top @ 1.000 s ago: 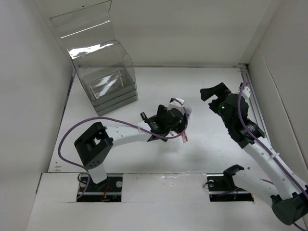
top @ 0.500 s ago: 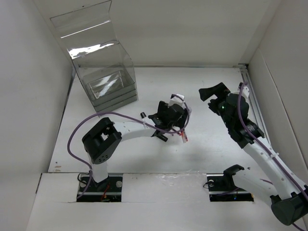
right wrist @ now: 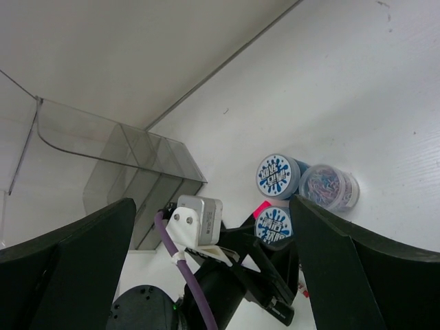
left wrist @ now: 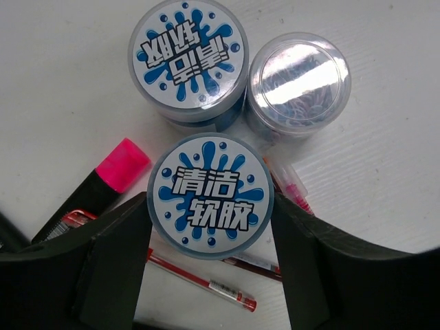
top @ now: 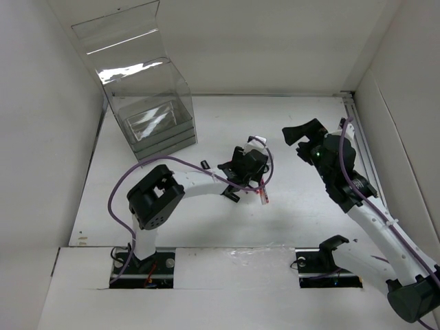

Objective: Sort the stationery into containers
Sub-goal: Grab a piece of stationery with the left arm

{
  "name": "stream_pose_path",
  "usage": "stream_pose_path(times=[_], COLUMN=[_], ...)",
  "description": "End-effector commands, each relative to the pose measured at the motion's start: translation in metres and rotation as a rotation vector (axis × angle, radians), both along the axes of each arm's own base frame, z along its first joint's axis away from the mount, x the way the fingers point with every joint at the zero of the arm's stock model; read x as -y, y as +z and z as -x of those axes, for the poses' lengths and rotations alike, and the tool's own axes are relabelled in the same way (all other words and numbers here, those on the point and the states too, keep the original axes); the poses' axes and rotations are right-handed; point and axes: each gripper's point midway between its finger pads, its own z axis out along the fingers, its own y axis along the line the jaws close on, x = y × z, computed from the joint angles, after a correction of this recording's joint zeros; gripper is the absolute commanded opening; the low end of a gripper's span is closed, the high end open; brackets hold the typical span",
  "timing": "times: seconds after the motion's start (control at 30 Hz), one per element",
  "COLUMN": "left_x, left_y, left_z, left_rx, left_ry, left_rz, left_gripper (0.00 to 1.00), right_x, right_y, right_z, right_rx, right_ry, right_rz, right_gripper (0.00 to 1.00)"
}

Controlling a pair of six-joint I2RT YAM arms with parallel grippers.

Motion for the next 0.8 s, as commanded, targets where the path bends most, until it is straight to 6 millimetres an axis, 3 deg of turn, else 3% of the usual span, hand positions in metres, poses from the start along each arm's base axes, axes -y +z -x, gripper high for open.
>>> stream_pose_path(times=[0.0, 0.03, 0.17, 0.23, 0.27, 0.33, 0.4, 0.47, 0.5, 0.6, 0.77], left_x=[0.009, 0.008, 0.003, -0.002, -0.005, -0.012, -0.020, -0.031, -0.044, -0.072, -0.131], left_y=[0.033, 0.039, 0.062, 0.066, 0.082, 0.090, 0.120, 0.134, 0.152, 0.183, 0.212], left_z=[-0.012, -0.011, -0.009, -0.005, -0.006, -0.002, 0.000, 0.000, -0.003, -0.017, -0.049], left_rx=[0.065, 0.075, 0.109, 0.110, 0.132, 0.145, 0.182, 0.214, 0.243, 0.296, 0.348], left_ry=[0.014, 0.014, 0.022, 0.027, 0.035, 0.043, 0.062, 0.094, 0.142, 0.211, 0.352], left_rz=[0.073, 0.089, 0.132, 0.145, 0.170, 0.180, 0.236, 0.251, 0.283, 0.362, 0.469], left_gripper=[0.60, 0.52, 0.38, 0.34, 0.33, 0.31, 0.30, 0.30, 0.30, 0.30, 0.30], right_x=[-0.003, -0.003, -0.004, -0.004, -0.004, -0.005, -0.005, -0.007, -0.007, -0.012, -0.013], right_y=[0.015, 0.015, 0.017, 0.020, 0.020, 0.023, 0.023, 0.023, 0.023, 0.025, 0.022], right_z=[-0.002, -0.002, 0.001, 0.000, 0.000, 0.003, 0.003, 0.003, 0.003, 0.005, 0.003], right_rx=[0.058, 0.057, 0.066, 0.075, 0.075, 0.083, 0.083, 0.082, 0.082, 0.089, 0.080], right_ry=[0.020, 0.020, 0.032, 0.032, 0.032, 0.041, 0.041, 0.050, 0.050, 0.082, 0.082], right_rz=[-0.028, -0.028, -0.025, -0.028, -0.028, -0.033, -0.033, -0.035, -0.035, -0.043, -0.040], right_gripper=[0.99, 0.99, 0.99, 0.99, 0.99, 0.99, 0.99, 0.99, 0.99, 0.99, 0.99])
